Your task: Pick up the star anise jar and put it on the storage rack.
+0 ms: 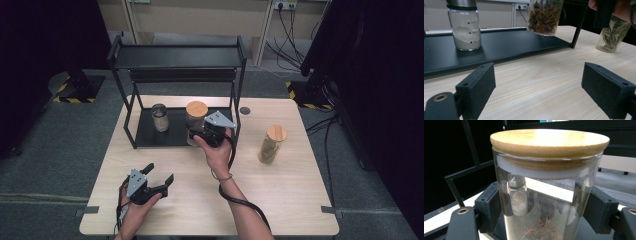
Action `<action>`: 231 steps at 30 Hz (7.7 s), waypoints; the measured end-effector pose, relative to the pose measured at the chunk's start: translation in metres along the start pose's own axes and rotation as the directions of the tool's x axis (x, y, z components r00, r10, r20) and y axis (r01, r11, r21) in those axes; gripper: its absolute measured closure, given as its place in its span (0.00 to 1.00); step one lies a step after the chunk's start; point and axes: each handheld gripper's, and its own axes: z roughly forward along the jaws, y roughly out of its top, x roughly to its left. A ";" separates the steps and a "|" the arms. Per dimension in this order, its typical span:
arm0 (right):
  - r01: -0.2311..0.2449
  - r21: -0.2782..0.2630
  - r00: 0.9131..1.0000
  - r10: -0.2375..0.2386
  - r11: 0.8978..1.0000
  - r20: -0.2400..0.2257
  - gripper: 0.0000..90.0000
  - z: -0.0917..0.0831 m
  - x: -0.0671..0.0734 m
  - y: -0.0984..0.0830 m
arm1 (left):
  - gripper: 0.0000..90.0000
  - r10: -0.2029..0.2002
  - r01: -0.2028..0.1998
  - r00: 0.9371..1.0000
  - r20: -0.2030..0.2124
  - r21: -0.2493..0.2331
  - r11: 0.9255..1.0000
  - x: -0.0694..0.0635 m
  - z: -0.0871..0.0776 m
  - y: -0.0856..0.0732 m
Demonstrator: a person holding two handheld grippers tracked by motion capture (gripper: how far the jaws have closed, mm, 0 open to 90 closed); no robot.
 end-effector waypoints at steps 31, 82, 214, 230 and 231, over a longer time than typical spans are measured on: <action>-0.043 0.042 0.998 0.040 0.998 0.055 0.28 0.045 -0.022 0.014 | 0.13 0.004 -0.004 1.000 0.001 -0.003 1.000 0.000 -0.001 0.000; -0.057 0.121 0.993 0.045 0.991 0.106 0.28 0.105 -0.031 0.013 | 0.13 0.002 -0.002 1.000 0.004 -0.014 1.000 0.000 -0.001 -0.001; -0.077 0.209 0.994 0.060 0.975 0.088 0.02 0.073 -0.031 -0.016 | 0.14 0.031 -0.031 1.000 -0.002 -0.010 0.999 -0.003 -0.001 -0.001; -0.082 0.202 0.995 0.068 0.976 0.072 0.02 0.057 -0.024 -0.020 | 0.14 0.034 -0.034 0.999 -0.004 -0.012 0.999 -0.004 -0.001 -0.001; -0.079 0.202 0.995 0.066 0.976 0.071 0.02 0.056 -0.024 -0.020 | 0.14 0.035 -0.035 0.999 -0.004 -0.012 0.999 -0.004 -0.001 -0.001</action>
